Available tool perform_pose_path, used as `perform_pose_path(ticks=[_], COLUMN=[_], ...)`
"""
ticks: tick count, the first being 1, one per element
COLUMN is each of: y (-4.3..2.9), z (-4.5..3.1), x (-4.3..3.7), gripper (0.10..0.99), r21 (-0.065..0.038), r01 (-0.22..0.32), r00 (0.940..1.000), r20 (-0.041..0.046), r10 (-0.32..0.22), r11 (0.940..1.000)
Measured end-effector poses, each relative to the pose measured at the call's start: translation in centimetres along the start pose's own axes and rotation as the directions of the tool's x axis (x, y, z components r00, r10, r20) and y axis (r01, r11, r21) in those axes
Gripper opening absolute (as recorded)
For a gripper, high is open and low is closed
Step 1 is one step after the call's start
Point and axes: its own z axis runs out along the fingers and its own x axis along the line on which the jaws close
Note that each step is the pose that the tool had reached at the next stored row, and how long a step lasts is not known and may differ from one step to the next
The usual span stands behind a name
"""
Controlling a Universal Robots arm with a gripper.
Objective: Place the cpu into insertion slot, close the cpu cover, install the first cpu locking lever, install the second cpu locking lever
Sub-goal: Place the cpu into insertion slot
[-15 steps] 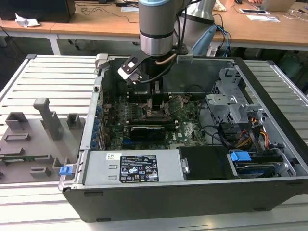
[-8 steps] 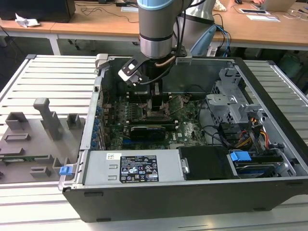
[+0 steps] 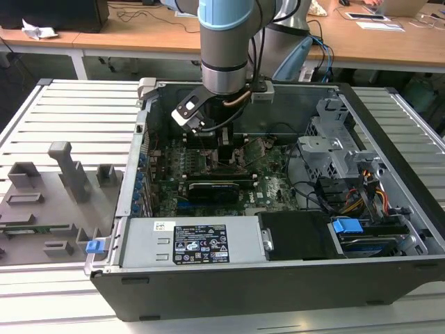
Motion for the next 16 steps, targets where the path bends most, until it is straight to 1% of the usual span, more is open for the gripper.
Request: perform_pose_path(ticks=[5, 9, 16], y=[-0.02, 0.13, 0.12], z=[0.38, 0.78, 1.24], x=[0.02, 0.2, 0.28], gripper=[0.525, 0.525, 0.525], r21=[0.001, 0.007, 0.009], r01=[-0.012, -0.013, -0.013], r00=[0.9999, 0.9999, 0.9999], r20=[0.0008, 0.0011, 0.0012], r10=[0.012, 0.013, 0.013], r11=[0.9999, 0.9999, 0.9999])
